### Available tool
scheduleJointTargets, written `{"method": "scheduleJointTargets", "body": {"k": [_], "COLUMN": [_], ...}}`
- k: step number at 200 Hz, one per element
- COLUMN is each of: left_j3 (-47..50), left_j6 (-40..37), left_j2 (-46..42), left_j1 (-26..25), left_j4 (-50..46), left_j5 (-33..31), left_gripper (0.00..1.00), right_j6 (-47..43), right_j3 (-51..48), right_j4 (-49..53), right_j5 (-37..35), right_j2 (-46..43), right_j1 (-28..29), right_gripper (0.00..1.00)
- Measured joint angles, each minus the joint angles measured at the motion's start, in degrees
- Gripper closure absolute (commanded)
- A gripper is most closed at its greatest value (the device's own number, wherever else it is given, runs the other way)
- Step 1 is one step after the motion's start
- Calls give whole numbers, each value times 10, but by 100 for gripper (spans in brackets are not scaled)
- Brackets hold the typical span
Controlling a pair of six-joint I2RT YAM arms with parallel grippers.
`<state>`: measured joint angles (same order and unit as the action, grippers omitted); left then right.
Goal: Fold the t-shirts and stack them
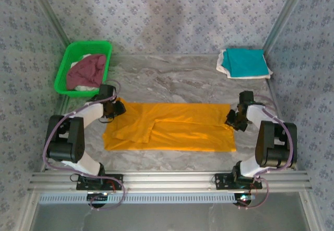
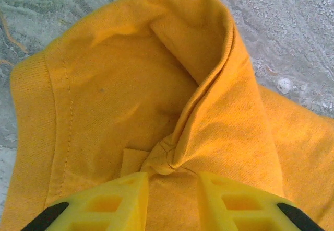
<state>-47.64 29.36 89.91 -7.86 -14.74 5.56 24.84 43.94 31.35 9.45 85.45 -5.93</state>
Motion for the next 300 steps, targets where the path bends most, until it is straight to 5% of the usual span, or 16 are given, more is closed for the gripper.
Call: {"method": "scheduleJointTargets", "body": {"k": [55, 153, 195, 247, 300], "left_j3": [0, 0, 0, 0, 18], "left_j6": [0, 0, -1, 3, 36], "left_j2": [3, 17, 18, -9, -145], "left_j1": [0, 0, 0, 0, -74], "left_j4": [2, 14, 14, 5, -17], "left_j5": [0, 0, -2, -3, -43], "left_gripper": [70, 70, 60, 52, 56], "right_j6": [4, 2, 5, 9, 9], "right_j3": [0, 7, 3, 27, 113], "right_j4": [-2, 30, 28, 47, 29], "right_j5": [-2, -51, -58, -84, -168], "right_j2": [0, -44, -27, -37, -65], "right_j1": [3, -5, -5, 11, 178], "right_gripper": [100, 100, 75, 61, 54]}}
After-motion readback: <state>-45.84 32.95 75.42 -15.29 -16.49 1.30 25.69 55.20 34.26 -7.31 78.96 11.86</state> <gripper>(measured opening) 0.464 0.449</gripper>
